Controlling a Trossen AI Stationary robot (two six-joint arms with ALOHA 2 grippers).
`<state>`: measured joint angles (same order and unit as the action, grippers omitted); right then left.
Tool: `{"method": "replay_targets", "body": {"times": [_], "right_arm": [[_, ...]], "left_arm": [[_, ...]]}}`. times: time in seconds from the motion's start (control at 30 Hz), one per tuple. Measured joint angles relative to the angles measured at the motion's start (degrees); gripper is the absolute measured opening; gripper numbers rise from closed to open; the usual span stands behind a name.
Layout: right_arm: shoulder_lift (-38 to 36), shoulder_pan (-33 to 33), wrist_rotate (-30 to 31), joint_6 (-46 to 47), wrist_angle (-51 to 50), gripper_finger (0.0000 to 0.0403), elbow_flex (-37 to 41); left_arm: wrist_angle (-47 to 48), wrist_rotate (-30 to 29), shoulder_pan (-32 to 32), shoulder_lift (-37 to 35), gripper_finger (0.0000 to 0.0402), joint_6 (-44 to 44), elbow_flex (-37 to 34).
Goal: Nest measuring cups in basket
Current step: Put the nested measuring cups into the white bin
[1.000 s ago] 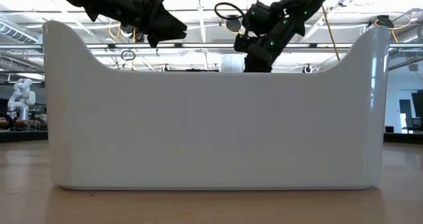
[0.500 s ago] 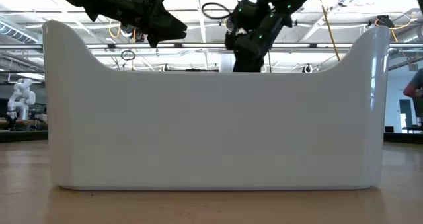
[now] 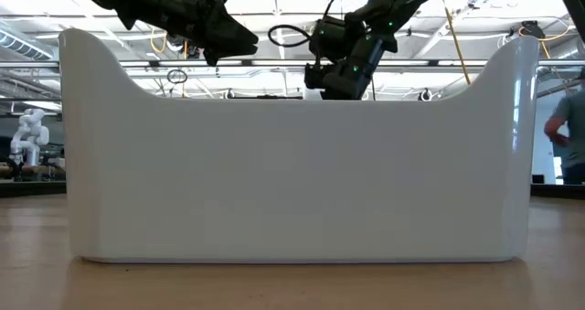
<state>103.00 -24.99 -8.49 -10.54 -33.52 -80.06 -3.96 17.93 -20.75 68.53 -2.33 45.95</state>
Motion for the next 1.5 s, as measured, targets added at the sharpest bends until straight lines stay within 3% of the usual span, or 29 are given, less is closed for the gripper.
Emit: {"method": "replay_targets", "body": {"times": [0.93, 1.17, 1.5], "right_arm": [[6.99, -0.01, 1.42, -3.72, 0.01, 0.0345, 0.12], [6.99, -0.04, 5.26, -4.28, -0.16, 0.0343, 0.12], [6.99, -0.04, 5.55, -8.05, -0.18, 0.0263, 0.12]], "left_arm": [[2.99, 0.0, 0.0, 0.02, 0.0152, -0.39, 0.0], [2.96, 0.0, 0.0, 0.02, 0.0152, -0.42, 0.0], [2.96, 0.0, 0.0, 0.02, 0.0152, -0.42, 0.0]]}}
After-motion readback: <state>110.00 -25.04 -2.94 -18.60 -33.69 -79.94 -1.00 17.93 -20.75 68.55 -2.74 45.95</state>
